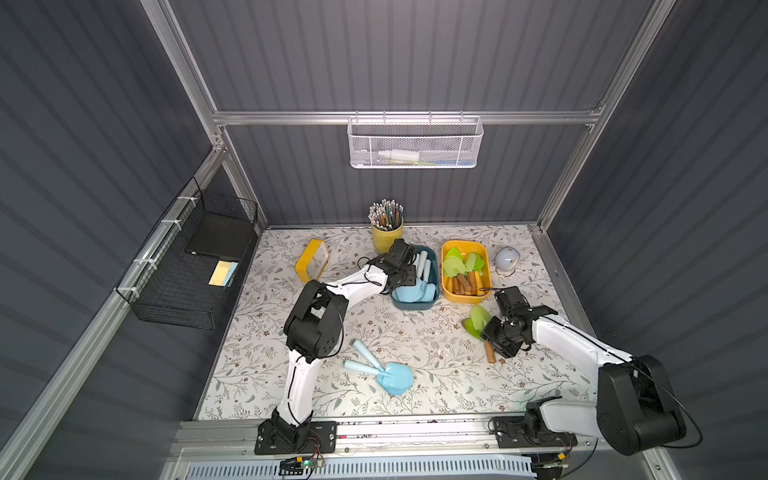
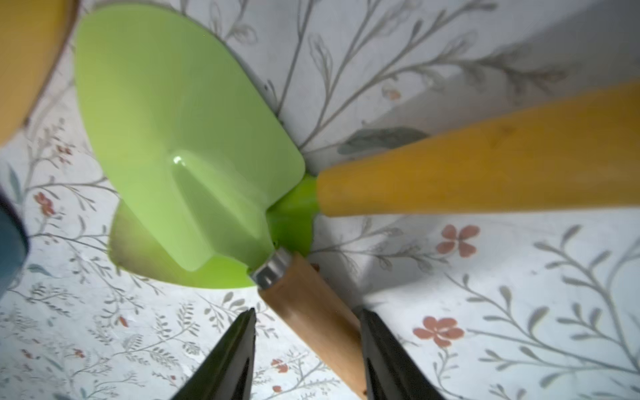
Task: Sort the small shovels by color and place them into the storage box
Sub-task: Pick up the shovel from the center of the board, then place the shovel in the storage box.
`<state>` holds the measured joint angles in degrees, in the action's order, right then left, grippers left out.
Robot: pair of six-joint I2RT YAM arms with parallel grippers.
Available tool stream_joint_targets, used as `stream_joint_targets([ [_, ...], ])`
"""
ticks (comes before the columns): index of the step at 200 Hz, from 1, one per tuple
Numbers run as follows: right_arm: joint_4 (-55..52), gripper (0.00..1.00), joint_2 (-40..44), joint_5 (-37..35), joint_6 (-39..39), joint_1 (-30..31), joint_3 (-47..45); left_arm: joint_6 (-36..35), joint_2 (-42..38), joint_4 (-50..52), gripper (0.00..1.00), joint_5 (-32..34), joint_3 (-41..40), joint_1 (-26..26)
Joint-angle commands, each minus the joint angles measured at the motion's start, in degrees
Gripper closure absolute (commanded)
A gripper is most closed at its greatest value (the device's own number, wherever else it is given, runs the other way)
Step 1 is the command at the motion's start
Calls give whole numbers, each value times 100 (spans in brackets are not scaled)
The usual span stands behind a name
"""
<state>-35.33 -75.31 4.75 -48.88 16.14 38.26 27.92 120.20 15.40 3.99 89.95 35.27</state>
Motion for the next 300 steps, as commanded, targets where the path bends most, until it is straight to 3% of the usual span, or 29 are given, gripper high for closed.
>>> stream_joint_targets([
  [1, -394, 47, -205, -375, 149, 244, 67, -164, -369, -78, 45, -91, -107, -11],
  [36, -163, 54, -635, -471, 39, 608, -38, -208, -428, -81, 45, -101, -158, -12],
  [61, -46, 76, -748, -499, -101, 800, -82, -230, -484, -82, 46, -118, -189, -11],
  [78, -64, 84, -685, -494, -163, 847, -84, -243, -481, -81, 46, -143, -206, -11],
  [122, -753, 85, -283, -1000, -83, 847, 522, -295, -452, -81, 46, -271, -189, -11],
  [183, -1940, 86, -271, -1896, 372, 849, 2441, -296, -342, -90, 46, -346, -105, -11],
  [208, -1910, 86, -710, -2010, 742, 847, 3154, -260, -296, -90, 46, -337, -23, -11],
  [257, -1879, 86, -2322, -2148, 1890, 778, 4619, -169, -257, -64, 46, -272, 97, -37],
  [300, -1725, 85, -3223, -1942, 2394, 603, 5160, -43, -347, -46, 46, -180, 23, -94],
])
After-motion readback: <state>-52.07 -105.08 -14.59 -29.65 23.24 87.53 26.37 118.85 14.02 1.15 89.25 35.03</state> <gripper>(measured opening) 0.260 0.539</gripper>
